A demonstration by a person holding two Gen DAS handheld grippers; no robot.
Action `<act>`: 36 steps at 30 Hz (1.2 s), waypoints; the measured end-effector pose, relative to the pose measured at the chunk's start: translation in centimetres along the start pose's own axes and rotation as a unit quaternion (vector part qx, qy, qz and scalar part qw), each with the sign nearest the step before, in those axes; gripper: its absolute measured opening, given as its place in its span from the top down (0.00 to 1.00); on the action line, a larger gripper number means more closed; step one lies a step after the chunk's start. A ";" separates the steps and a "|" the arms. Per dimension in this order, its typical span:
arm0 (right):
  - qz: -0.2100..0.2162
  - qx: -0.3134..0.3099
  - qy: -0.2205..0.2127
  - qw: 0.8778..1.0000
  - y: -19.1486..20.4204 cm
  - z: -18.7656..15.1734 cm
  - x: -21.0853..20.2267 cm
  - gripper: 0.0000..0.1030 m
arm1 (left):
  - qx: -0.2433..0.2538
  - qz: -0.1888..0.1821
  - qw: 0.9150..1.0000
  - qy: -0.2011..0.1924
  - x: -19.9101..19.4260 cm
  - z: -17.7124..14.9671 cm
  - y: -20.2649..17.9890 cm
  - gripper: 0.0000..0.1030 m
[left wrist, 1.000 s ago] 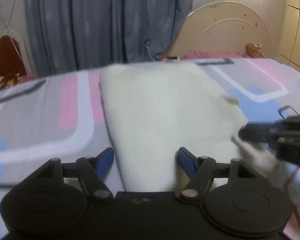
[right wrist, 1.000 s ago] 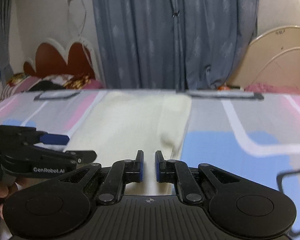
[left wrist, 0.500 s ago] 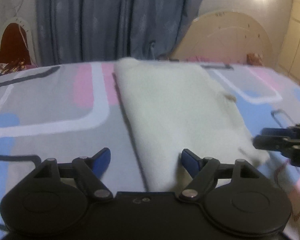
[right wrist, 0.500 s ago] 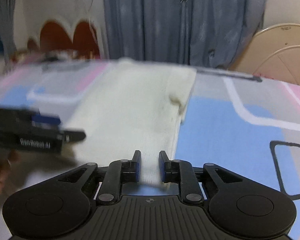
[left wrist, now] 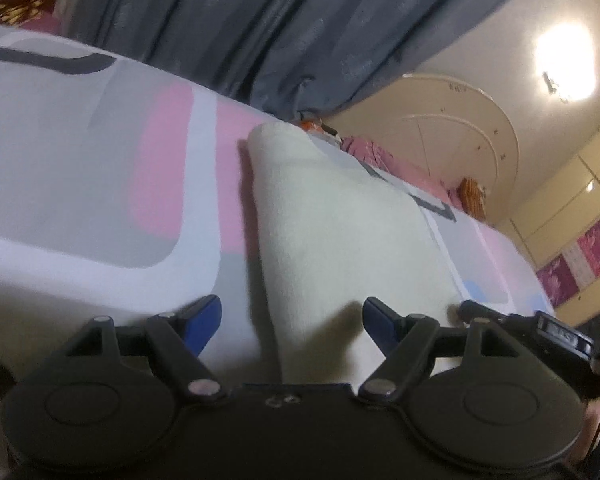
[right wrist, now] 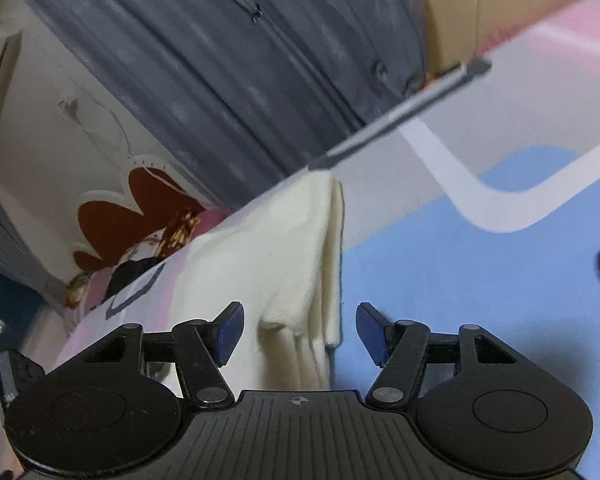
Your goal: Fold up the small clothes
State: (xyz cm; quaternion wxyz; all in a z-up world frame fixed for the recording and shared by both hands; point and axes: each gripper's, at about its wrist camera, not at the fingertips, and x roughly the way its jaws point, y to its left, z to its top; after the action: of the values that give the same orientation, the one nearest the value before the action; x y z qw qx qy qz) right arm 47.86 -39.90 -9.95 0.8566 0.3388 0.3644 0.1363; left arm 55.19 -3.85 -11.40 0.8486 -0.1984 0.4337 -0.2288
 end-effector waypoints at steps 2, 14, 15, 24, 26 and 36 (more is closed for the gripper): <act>0.002 0.011 0.019 1.000 -0.5 0.0 1.0 0.40 | 0.006 -0.003 1.000 0.006 0.3 0.0 -0.2 0.27; -0.005 -0.013 0.038 0.999 0.9 0.8 2.8 0.60 | 0.072 0.002 0.997 0.034 3.0 1.1 -2.7 0.41; -0.012 -0.023 0.036 0.999 1.2 0.7 2.7 0.63 | 0.084 -0.002 0.996 0.035 3.1 1.0 -3.1 0.54; -0.101 -0.179 -0.009 0.979 6.9 -2.2 1.8 0.72 | 0.161 0.032 0.986 0.003 1.3 0.6 -5.5 0.70; -0.107 -0.199 -0.019 0.974 7.9 -2.9 1.4 0.73 | 0.173 0.038 0.984 -0.002 0.7 0.7 -6.0 0.70; -0.074 -0.248 -0.037 0.965 15.0 -6.5 2.0 0.73 | 0.209 0.075 0.974 -0.033 -6.3 1.2 -3.2 0.70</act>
State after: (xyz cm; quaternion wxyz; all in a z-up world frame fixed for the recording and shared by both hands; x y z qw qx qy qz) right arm 44.84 -24.85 -4.11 0.9343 0.0928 0.3118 0.1459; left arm 52.22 -2.73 -4.95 0.8999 0.0092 0.3619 -0.2430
